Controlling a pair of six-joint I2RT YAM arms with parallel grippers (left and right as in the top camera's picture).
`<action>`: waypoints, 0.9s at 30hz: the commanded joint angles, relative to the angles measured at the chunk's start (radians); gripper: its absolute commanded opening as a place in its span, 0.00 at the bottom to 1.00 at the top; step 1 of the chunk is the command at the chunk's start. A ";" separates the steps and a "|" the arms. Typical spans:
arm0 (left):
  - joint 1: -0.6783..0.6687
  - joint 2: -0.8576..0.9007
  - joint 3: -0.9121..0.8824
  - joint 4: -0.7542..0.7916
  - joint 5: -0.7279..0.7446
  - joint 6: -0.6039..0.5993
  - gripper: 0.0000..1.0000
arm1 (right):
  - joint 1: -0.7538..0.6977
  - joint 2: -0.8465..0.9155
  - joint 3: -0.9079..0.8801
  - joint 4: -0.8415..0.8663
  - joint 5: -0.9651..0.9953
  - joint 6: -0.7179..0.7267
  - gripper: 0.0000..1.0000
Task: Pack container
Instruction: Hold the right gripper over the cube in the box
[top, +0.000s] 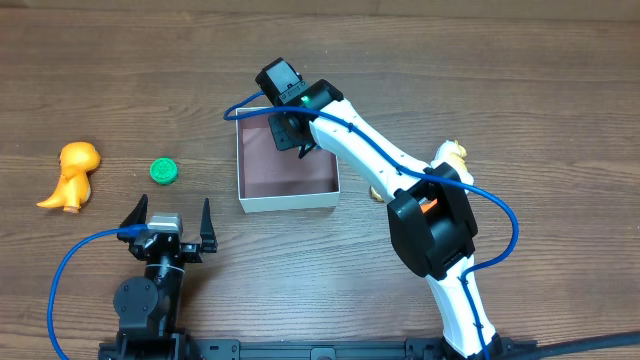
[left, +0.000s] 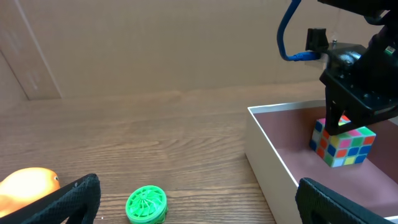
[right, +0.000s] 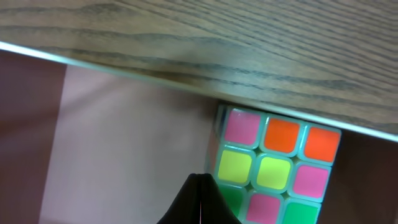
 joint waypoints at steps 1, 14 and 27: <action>0.008 -0.002 -0.003 0.000 0.017 0.015 1.00 | 0.001 0.019 0.024 0.000 0.040 -0.004 0.04; 0.008 -0.002 -0.003 0.000 0.017 0.015 1.00 | 0.001 0.019 0.024 0.026 -0.053 -0.008 0.04; 0.008 -0.002 -0.003 0.000 0.017 0.015 1.00 | 0.001 0.019 -0.010 0.024 0.003 -0.030 0.04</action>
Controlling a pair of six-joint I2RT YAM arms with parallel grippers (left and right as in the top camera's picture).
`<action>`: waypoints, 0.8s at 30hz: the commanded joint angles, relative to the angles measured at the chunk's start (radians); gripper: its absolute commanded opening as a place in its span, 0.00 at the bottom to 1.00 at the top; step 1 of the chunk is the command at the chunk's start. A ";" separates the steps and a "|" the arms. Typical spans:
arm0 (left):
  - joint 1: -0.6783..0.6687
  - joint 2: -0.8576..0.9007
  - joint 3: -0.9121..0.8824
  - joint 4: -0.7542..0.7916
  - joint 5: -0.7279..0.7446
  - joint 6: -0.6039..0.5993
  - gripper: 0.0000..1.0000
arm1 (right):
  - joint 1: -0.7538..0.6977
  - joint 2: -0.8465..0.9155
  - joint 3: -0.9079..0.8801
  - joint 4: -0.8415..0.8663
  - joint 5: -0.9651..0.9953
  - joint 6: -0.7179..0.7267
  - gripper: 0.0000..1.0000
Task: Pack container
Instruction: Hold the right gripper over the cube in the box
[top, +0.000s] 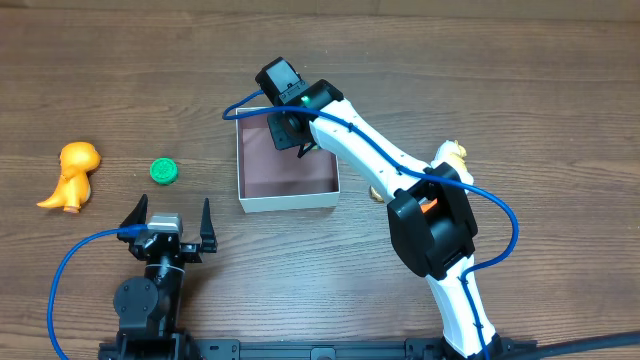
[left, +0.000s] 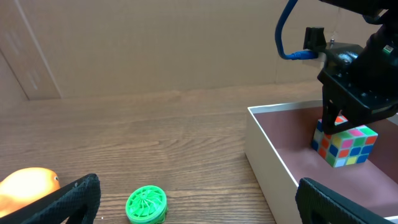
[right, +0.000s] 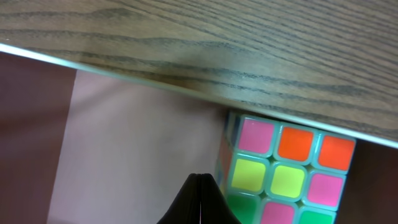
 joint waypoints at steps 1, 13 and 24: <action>0.008 -0.002 -0.003 0.000 0.017 0.015 1.00 | 0.001 0.019 -0.014 0.008 0.026 -0.022 0.04; 0.008 -0.002 -0.003 0.000 0.017 0.015 1.00 | 0.000 0.019 -0.021 0.008 0.085 -0.021 0.04; 0.008 -0.002 -0.003 0.000 0.017 0.015 1.00 | 0.000 0.019 -0.021 0.023 0.085 -0.016 0.04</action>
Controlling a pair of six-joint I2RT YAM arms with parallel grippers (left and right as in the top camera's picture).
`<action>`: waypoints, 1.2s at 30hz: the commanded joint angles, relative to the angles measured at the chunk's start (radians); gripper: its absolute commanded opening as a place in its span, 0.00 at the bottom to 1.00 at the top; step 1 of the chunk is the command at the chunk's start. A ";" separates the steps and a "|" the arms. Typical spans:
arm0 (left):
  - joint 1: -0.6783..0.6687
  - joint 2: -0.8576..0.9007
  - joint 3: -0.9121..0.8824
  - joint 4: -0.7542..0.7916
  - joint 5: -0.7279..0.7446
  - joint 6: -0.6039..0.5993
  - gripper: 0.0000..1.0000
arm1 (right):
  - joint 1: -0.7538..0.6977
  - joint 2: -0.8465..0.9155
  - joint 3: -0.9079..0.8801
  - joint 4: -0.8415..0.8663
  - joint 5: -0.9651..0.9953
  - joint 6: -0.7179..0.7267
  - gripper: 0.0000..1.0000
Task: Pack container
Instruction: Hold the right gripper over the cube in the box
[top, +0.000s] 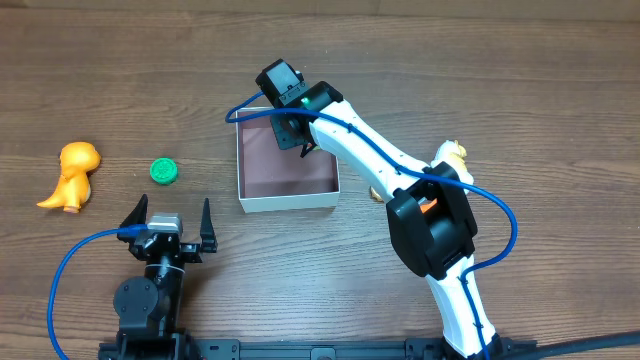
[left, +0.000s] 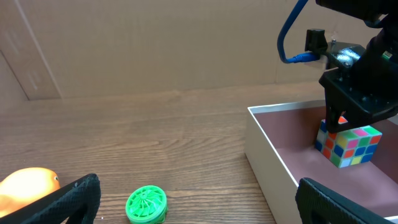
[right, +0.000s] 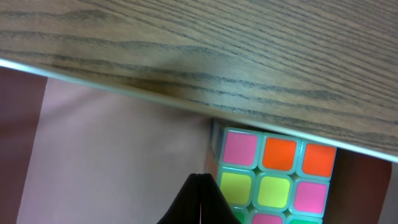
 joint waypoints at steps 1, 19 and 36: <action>0.008 -0.002 -0.003 0.000 0.017 0.015 1.00 | 0.001 0.018 -0.006 0.009 0.023 0.009 0.04; 0.008 -0.002 -0.003 0.000 0.017 0.015 1.00 | -0.001 0.018 -0.006 0.009 0.057 0.051 0.04; 0.008 -0.002 -0.003 0.000 0.017 0.015 1.00 | -0.002 0.018 -0.006 0.005 0.106 0.077 0.04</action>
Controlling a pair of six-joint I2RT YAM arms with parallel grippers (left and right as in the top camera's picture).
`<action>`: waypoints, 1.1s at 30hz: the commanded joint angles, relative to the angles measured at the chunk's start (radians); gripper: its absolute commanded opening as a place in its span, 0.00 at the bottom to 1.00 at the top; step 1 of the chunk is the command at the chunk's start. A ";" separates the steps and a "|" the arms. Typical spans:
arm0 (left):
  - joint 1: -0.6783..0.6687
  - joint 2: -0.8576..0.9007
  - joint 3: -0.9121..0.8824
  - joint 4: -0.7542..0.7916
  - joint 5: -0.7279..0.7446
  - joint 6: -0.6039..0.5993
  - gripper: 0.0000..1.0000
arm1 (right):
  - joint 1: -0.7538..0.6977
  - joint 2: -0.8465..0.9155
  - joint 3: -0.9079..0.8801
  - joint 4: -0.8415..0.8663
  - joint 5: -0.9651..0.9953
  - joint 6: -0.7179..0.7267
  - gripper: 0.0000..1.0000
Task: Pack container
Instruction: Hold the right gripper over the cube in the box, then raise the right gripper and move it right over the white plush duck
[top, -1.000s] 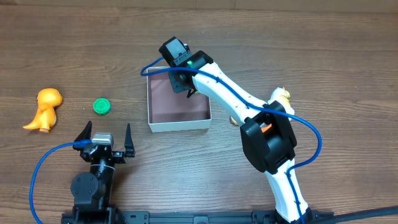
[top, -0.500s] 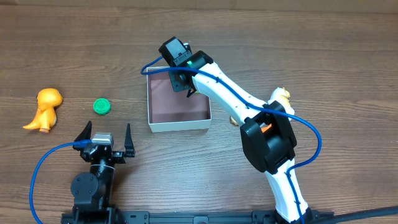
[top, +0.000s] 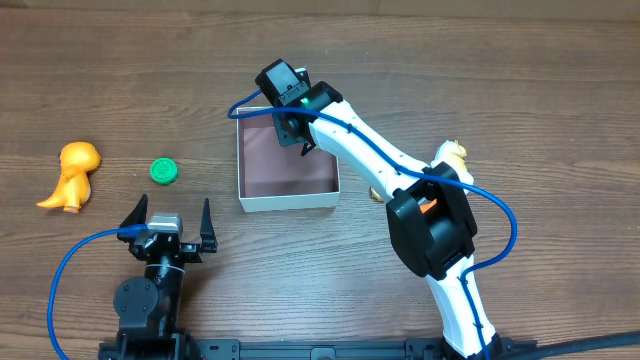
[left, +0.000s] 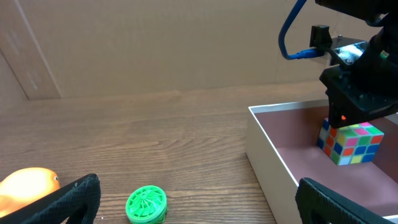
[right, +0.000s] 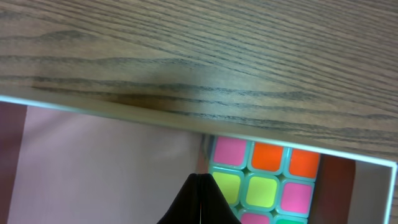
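A white box with a pink floor (top: 290, 201) sits mid-table. A multicoloured puzzle cube (left: 350, 142) lies inside it near the far wall, also seen from above (right: 267, 180). My right gripper (top: 301, 140) hangs over the box's far edge, its fingers pressed together with nothing between them; the tips (right: 200, 178) hover just beside the cube. My left gripper (top: 168, 222) rests open near the front edge, left of the box. A green disc (left: 147, 205) lies between its fingers' line of sight.
An orange dinosaur toy (top: 70, 175) stands at the far left, with the green disc (top: 164, 171) to its right. A pale toy (top: 453, 154) lies right of the box, partly hidden behind the right arm. The box's white wall (left: 267, 163) rises beside the left gripper.
My shut right gripper has shifted slightly toward the box's far wall, which now sits lower in the right wrist view. The cube stands a touch further right. The left arm is unmoved.
The cube lay tilted in the box's far part under my shut right gripper. At each later moment the gripper stayed shut close over it, and the cube sat a bit further right and flatter. Now the gripper is nearer the far wall.
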 joint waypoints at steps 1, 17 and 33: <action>0.008 -0.002 -0.003 0.000 0.017 0.015 1.00 | -0.002 0.018 -0.006 0.000 0.034 0.010 0.04; 0.008 -0.002 -0.003 0.000 0.017 0.015 1.00 | -0.002 0.018 0.006 -0.002 0.069 0.029 0.05; 0.008 -0.002 -0.003 0.000 0.017 0.015 1.00 | -0.037 0.006 0.629 -0.510 0.070 0.029 0.34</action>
